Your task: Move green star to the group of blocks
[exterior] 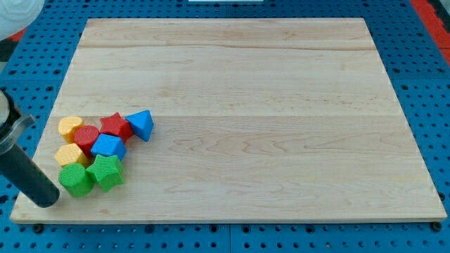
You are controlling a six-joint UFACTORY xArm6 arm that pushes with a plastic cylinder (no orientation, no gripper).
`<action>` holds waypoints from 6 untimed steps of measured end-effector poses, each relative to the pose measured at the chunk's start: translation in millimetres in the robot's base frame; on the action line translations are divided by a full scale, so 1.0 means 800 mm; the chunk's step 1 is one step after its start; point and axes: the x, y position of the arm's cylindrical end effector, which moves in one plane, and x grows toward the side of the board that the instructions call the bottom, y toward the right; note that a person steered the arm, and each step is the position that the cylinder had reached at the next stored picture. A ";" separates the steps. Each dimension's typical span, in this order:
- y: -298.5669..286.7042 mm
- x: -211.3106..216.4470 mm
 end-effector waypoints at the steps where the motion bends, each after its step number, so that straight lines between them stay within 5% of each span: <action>1: 0.069 0.000; 3: 0.131 -0.031; 6: 0.092 -0.075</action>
